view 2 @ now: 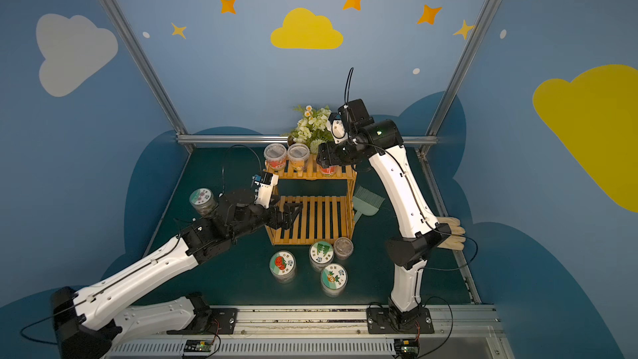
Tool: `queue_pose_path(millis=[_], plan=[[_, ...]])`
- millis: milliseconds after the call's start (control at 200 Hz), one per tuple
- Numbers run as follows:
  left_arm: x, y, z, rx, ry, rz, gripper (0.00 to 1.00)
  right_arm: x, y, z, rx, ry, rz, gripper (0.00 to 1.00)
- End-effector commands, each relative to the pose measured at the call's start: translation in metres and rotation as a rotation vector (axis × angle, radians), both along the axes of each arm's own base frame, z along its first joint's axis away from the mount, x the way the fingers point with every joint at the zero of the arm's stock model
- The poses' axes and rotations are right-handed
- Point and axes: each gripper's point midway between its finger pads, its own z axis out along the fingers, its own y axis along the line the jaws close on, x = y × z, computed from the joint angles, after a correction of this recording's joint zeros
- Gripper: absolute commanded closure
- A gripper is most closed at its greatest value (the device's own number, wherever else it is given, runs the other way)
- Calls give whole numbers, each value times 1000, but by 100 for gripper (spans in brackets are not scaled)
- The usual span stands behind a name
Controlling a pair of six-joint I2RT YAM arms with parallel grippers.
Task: Place the seed container on the shelf
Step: Place the seed jar on the shelf.
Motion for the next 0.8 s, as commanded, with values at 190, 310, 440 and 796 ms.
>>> queue_pose_path(millis=[190,310,440,796], plan=[[0,-5,15,-37,-20,-24,0,2,0,15,2,-54,-5,12],[-3,-11,20,-42,-32,-65,0,3,-4,31,7,-117,-6,8],[-6,-19,29,-58,-64,-119,0,-2,-9,58,8,-248,42,7],[-3,-37,41,-29,-172,-217,0,-29,-10,77,35,-592,311,2]])
